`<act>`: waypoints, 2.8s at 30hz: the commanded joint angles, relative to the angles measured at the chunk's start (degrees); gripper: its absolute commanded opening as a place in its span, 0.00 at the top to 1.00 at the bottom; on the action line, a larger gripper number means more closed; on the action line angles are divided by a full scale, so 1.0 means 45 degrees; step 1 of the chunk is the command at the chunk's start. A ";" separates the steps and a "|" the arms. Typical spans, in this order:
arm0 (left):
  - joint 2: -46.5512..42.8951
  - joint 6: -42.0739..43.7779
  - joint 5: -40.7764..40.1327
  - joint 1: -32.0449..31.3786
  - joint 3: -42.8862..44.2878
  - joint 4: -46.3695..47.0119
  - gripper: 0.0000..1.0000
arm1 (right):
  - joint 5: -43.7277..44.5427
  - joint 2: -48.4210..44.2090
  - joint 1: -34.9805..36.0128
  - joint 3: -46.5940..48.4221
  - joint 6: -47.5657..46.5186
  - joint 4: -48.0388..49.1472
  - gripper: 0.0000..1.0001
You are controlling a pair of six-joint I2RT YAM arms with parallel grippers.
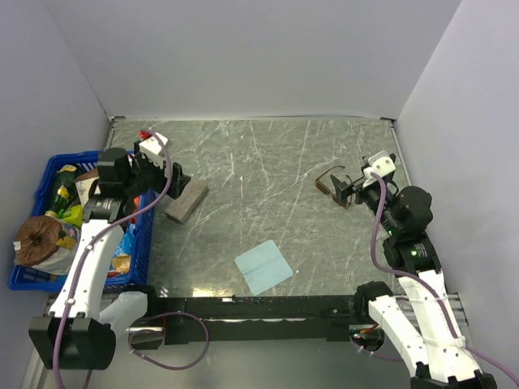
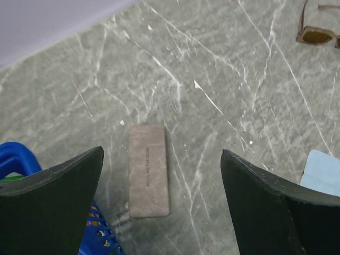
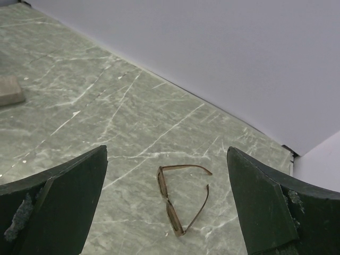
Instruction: Organize the sunglasses
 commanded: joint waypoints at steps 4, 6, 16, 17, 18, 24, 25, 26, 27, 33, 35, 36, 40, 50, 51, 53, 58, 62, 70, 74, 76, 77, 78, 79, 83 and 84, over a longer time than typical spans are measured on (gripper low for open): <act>0.1044 0.0787 -0.1014 -0.1091 0.0973 -0.0712 0.03 | -0.0768 0.0070 0.0058 -0.0061 -0.0458 0.0048 0.00; 0.1317 0.0943 -0.1348 -0.1558 0.0993 -0.0732 0.04 | -0.0846 0.0070 0.0059 -0.0081 -0.0516 0.0009 0.00; 0.3601 0.1275 -0.2989 -0.2655 0.1772 -0.0907 0.04 | -0.1120 0.0167 0.0059 -0.0120 -0.0673 -0.0089 0.00; 0.3835 0.1275 -0.3048 -0.2713 0.1852 -0.0985 0.04 | -0.1139 0.0167 0.0059 -0.0100 -0.0692 -0.0089 0.00; 0.4263 0.1256 -0.3300 -0.2849 0.1969 -0.1024 0.04 | -0.1140 0.0186 0.0078 -0.0119 -0.0692 -0.0089 0.00; 0.6098 0.1159 -0.5036 -0.3357 0.2750 -0.1102 0.04 | -0.1295 0.0187 0.0078 -0.0139 -0.0771 -0.0167 0.00; 0.6355 0.1158 -0.5273 -0.3378 0.2964 -0.1161 0.04 | -0.1315 0.0206 0.0059 -0.0159 -0.0790 -0.0187 0.00; 0.6589 0.1139 -0.5450 -0.3397 0.3082 -0.1219 0.04 | -0.1315 0.0206 0.0078 -0.0159 -0.0790 -0.0168 0.00; 0.7056 0.1158 -0.5606 -0.3455 0.3180 -0.1317 0.03 | -0.1354 0.0206 0.0059 -0.0159 -0.0829 -0.0187 0.00; 0.8523 0.1178 -0.6873 -0.3495 0.3609 -0.1064 0.04 | -0.1491 0.0187 0.0059 -0.0178 -0.0888 -0.0245 0.00; 0.9107 0.1139 -0.7208 -0.3495 0.3766 -0.1181 0.04 | -0.1569 0.0206 0.0078 -0.0178 -0.0888 -0.0284 0.00; 0.9246 0.1139 -0.7286 -0.3495 0.3864 -0.1220 0.03 | -0.1589 0.0206 0.0059 -0.0178 -0.0907 -0.0285 0.00; 0.9677 0.1002 -0.7657 -0.3592 0.3787 -0.1064 0.04 | -0.1628 0.0226 0.0078 -0.0178 -0.0927 -0.0324 0.00; 0.9152 0.0963 -0.8752 -0.4451 0.2695 -0.1415 0.04 | -0.1823 0.0265 0.0059 -0.0178 -0.0985 -0.0383 0.00; 0.8918 0.1118 -0.8539 -0.4491 0.2519 -0.1377 0.04 | -0.1823 0.0245 0.0078 -0.0178 -0.0985 -0.0421 0.00; 0.7845 0.1197 -0.8304 -0.4511 0.2012 -0.1201 0.04 | -0.1862 0.0207 0.0059 -0.0178 -0.0985 -0.0421 0.00; 0.5019 0.1119 -0.7679 -0.4511 0.1425 -0.1668 0.04 | -0.1901 0.0187 0.0078 -0.0159 -0.1005 -0.0480 0.00; 0.2943 0.1158 -0.6820 -0.4511 0.1072 -0.2721 0.04 | -0.1979 0.0148 0.0059 -0.0120 -0.0985 -0.0519 0.00; -0.1290 0.2173 -0.6486 -0.4511 0.0526 -0.4503 0.03 | -0.2077 0.0070 0.0078 -0.0100 -0.0985 -0.0539 0.00; -0.2567 0.2505 -0.8726 -0.4491 -0.0002 -0.4635 0.04 | -0.2116 0.0050 0.0059 -0.0100 -0.0966 -0.0558 0.00; -0.2802 0.2506 -0.9354 -0.4491 -0.0119 -0.4969 0.04 | -0.2116 0.0050 0.0078 -0.0081 -0.0946 -0.0558 0.00; -0.2861 0.2448 -0.9609 -0.4510 -0.0178 -0.5028 0.04 | -0.2135 0.0069 0.0059 -0.0081 -0.0927 -0.0558 0.00; -0.3036 0.2447 -0.9843 -0.4511 -0.0256 -0.5164 0.04 | -0.2136 0.0070 0.0059 -0.0081 -0.0927 -0.0558 0.00; -0.3115 0.2447 -0.9846 -0.4511 -0.0430 -0.5107 0.04 | -0.2174 0.0089 0.0059 -0.0100 -0.0946 -0.0558 0.00; -0.3311 0.2448 -0.9594 -0.4511 -0.0648 -0.3859 0.03 | -0.2233 0.0147 0.0059 -0.0100 -0.0907 -0.0558 0.00; -0.3079 0.2389 -0.9051 -0.4511 -0.0570 -0.3335 0.04 | -0.2233 0.0148 0.0078 -0.0100 -0.0907 -0.0558 0.00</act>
